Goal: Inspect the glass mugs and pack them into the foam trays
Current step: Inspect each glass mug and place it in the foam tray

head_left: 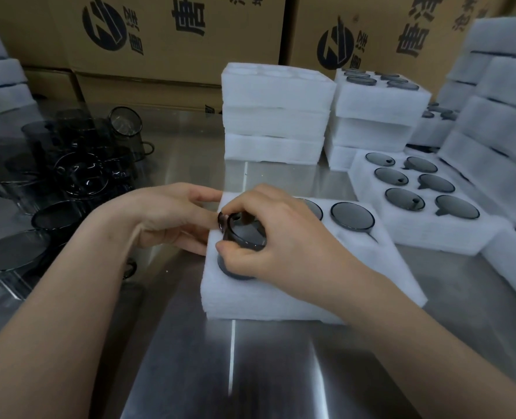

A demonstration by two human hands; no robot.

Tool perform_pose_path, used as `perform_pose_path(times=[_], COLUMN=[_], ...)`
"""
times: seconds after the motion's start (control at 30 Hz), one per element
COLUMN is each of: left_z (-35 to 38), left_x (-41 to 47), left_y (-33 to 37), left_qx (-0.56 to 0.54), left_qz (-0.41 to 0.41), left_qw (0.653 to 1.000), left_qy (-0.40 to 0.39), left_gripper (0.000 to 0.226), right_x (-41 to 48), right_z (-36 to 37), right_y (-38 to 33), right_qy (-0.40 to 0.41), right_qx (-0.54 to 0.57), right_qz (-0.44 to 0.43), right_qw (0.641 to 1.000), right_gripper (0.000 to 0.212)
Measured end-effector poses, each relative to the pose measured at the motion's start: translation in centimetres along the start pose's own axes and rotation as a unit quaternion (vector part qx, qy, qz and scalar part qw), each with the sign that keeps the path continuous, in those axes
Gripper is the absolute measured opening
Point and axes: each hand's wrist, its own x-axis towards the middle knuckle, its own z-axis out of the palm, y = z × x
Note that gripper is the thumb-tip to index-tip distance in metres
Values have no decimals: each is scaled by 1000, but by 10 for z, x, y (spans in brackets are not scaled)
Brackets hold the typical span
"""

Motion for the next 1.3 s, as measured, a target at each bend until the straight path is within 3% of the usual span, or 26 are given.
perform_pose_path(times=[0.17, 0.27, 0.5, 0.63, 0.73, 0.97, 1.17, 1.3], left_z=[1, 3, 1, 3, 3, 13, 20, 26], left_x=[-2, -2, -7, -10, -9, -7, -5, -10], left_y=[4, 7, 8, 8, 9, 12, 17, 23], left_qx=[22, 11, 31, 36, 40, 57, 114, 143], left_qz=[-7, -3, -16, -25, -17, -12, 15, 115], left_qw=[999, 1000, 999, 999, 999, 996, 968, 957], left_qy=[-26, -3, 19, 5, -4, 67, 223, 223], left_gripper=[48, 50, 60, 65, 51, 28, 36, 21], right_x=[-3, -2, -5, -4, -3, -4, -13, -5], right_z=[2, 2, 10, 8, 7, 8, 20, 7], right_y=[-4, -5, -6, -6, -4, -3, -8, 0], right_qy=[-45, -59, -43, -70, -86, -80, -31, -101], right_qx=[-49, -85, -208, -179, -154, -152, -215, -92], right_qz=[-8, -15, -49, -31, -13, 6, -43, 12], right_qw=[998, 995, 976, 981, 984, 985, 975, 991], right_gripper=[26, 27, 33, 33, 34, 28, 27, 26])
